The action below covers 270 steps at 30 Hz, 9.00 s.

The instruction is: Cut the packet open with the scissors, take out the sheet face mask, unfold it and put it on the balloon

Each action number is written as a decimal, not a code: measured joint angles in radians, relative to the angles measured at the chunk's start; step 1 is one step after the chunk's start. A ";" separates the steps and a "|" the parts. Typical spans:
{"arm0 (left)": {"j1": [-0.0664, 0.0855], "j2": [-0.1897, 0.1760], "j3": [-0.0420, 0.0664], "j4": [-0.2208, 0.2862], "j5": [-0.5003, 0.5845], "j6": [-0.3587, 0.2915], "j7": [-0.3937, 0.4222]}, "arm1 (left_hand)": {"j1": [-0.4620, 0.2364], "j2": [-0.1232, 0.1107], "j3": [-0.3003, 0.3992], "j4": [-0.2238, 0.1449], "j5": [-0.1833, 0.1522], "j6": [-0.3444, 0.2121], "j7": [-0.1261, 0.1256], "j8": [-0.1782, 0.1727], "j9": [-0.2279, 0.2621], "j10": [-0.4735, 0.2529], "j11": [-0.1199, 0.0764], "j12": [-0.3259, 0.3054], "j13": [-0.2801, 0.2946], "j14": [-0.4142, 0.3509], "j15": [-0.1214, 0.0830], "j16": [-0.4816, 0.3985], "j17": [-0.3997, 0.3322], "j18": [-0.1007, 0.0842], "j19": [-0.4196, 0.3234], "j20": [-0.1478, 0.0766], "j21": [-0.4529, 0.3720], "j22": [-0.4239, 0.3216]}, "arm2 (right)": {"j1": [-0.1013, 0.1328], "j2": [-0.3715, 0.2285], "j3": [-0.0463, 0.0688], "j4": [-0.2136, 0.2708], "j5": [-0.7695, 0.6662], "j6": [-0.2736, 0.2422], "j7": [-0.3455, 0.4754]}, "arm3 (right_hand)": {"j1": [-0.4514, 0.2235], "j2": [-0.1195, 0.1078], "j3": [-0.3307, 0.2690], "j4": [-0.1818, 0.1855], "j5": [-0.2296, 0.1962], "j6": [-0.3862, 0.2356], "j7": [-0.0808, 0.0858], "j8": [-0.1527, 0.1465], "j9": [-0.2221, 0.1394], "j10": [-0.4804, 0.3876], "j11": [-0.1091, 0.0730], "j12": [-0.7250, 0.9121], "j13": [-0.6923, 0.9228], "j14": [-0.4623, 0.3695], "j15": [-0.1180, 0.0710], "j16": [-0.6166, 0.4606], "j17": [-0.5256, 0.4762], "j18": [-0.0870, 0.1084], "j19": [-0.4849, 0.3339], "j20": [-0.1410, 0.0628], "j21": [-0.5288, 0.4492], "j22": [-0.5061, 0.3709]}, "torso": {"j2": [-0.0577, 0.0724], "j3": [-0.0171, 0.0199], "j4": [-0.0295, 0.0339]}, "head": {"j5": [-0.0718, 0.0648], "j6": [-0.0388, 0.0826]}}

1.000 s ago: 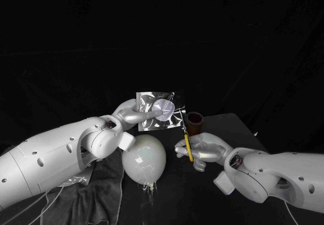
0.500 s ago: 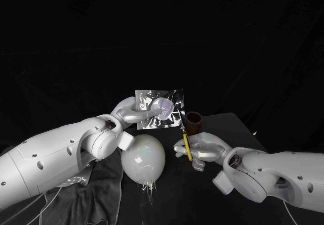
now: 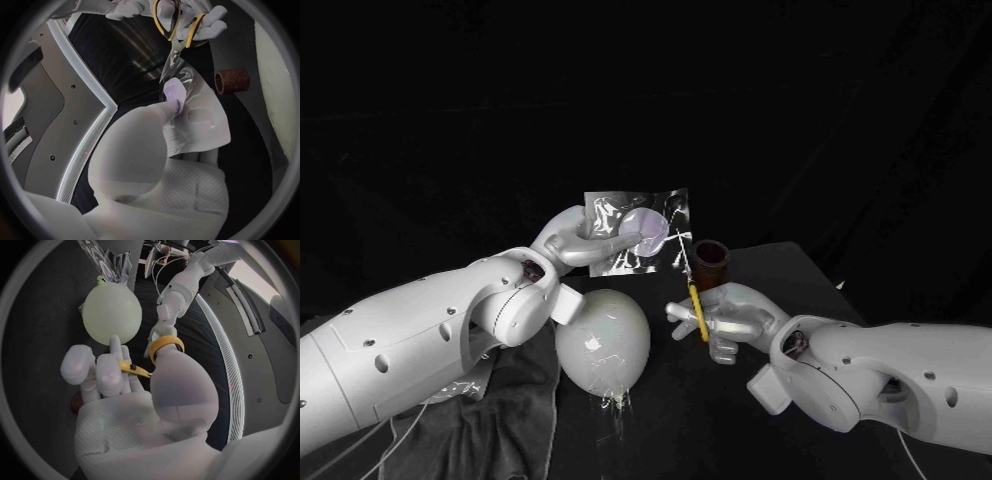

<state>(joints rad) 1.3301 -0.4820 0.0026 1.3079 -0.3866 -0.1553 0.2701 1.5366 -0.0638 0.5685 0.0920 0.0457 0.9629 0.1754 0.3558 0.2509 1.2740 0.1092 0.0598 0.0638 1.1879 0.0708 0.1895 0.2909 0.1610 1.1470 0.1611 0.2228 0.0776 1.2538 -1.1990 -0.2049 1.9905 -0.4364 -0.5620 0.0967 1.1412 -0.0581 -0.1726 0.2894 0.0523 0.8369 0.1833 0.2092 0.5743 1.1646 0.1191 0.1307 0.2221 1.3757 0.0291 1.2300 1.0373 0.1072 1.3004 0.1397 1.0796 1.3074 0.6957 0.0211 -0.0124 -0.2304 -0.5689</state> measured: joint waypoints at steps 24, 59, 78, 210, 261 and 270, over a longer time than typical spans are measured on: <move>-0.001 -0.003 0.000 0.008 -0.004 -0.016 0.013 | -0.003 -0.003 0.000 0.000 -0.003 -0.001 -0.001 0.003 0.000 -0.002 0.002 0.000 0.000 0.002 0.002 0.000 0.001 0.000 0.000 0.000 0.000 -0.001 | 0.000 0.010 0.000 -0.004 0.035 -0.032 0.034 | 0.075 0.127 -0.091 -0.002 0.000 0.174 -0.083 0.062 0.013 0.113 -0.026 0.057 0.043 0.088 -0.065 0.112 0.151 -0.024 0.104 -0.063 0.175 0.001 | 0.000 -0.0001 -0.0002 | -0.006 0.008; -0.005 0.001 -0.009 0.004 -0.097 -0.045 0.058 | -0.006 -0.006 0.003 -0.003 0.000 0.000 0.000 0.000 0.000 0.000 0.000 0.000 0.000 0.002 0.002 0.000 0.001 0.010 0.000 0.000 0.000 -0.001 | 0.000 0.022 0.003 0.002 0.046 -0.038 0.033 | 0.031 0.038 -0.099 0.003 0.000 -0.040 0.024 -0.076 -0.013 -0.061 0.026 -0.066 -0.063 -0.029 0.030 -0.025 -0.058 0.001 -0.049 0.022 -0.066 0.001 | 0.000 -0.0013 -0.0004 | -0.012 0.017; -0.008 -0.001 -0.011 0.015 -0.125 -0.053 0.071 | -0.006 -0.006 0.003 -0.003 -0.002 -0.001 0.000 0.003 0.000 0.000 0.000 0.000 0.000 0.004 0.003 0.000 0.001 0.009 0.000 0.000 0.000 -0.001 | 0.000 0.048 0.014 -0.013 0.080 -0.060 0.047 | 0.071 0.087 -0.091 -0.001 0.000 0.038 -0.003 -0.032 0.011 0.022 0.014 -0.013 -0.056 0.020 -0.003 0.045 0.017 -0.001 0.024 0.000 0.049 0.000 | 0.001 -0.0003 -0.0003 | -0.019 0.025; -0.027 -0.004 -0.013 0.019 -0.321 -0.190 0.240 | -0.016 -0.008 0.010 -0.010 -0.002 0.001 0.002 0.004 0.000 0.000 0.000 0.000 0.000 0.004 0.003 -0.004 0.005 0.010 -0.007 0.000 0.000 -0.001 | 0.091 0.023 0.021 0.010 0.161 -0.068 0.017 | 0.140 0.161 -0.264 -0.008 0.000 -0.030 0.021 -0.101 0.041 -0.059 0.025 -0.054 -0.117 -0.032 0.026 0.001 -0.088 0.008 -0.048 0.021 -0.067 0.001 | 0.000 0.0011 -0.0007 | -0.030 0.032; -0.028 0.000 -0.016 -0.004 -0.360 -0.176 0.235 | -0.015 -0.007 0.012 -0.012 0.000 0.002 0.002 0.004 0.000 0.000 0.000 0.000 0.001 0.001 0.001 -0.004 0.006 0.007 -0.007 0.000 0.000 -0.002 | 0.112 -0.009 0.022 0.012 0.173 -0.050 -0.036 | 0.151 0.155 -0.263 -0.014 0.000 -0.017 0.019 -0.084 0.057 -0.038 0.017 -0.067 -0.117 0.005 0.021 0.031 -0.061 -0.017 -0.013 0.004 -0.023 0.000 | 0.000 0.0011 -0.0014 | -0.034 0.037; -0.028 0.001 -0.016 -0.015 -0.391 -0.175 0.241 | -0.016 -0.008 0.010 -0.015 -0.002 0.001 0.002 0.002 0.000 0.000 0.000 0.000 0.001 0.001 0.001 -0.004 0.007 0.001 -0.011 0.003 0.000 -0.002 | 0.121 -0.021 0.022 0.013 0.163 -0.013 -0.069 | 0.148 0.158 -0.263 -0.009 0.000 -0.006 0.014 -0.066 0.066 -0.005 0.014 -0.042 -0.113 0.014 0.012 0.049 -0.037 -0.017 0.002 0.008 0.016 0.000 | 0.000 0.0007 -0.0015 | -0.035 0.036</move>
<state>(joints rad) 1.3017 -0.4812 -0.0132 1.2932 -0.7781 -0.3300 0.5108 1.5210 -0.0714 0.5780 0.0772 0.0436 0.9643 0.1769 0.3582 0.2510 1.2741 0.1092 0.0602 0.0644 1.1893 0.0722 0.1856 0.2978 0.1618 1.1361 0.1646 0.2228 0.0756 1.3751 -1.2204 -0.1827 2.0035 -0.2738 -0.5752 0.0281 1.2892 0.1002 -0.4356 0.2803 0.0523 0.8313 0.1972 0.1427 0.6402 1.1596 0.1330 0.0887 0.1087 1.3893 0.0415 1.2794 1.0001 0.0905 1.3028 0.1481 1.0960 1.3076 0.6957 0.0218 -0.0139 -0.2649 -0.5333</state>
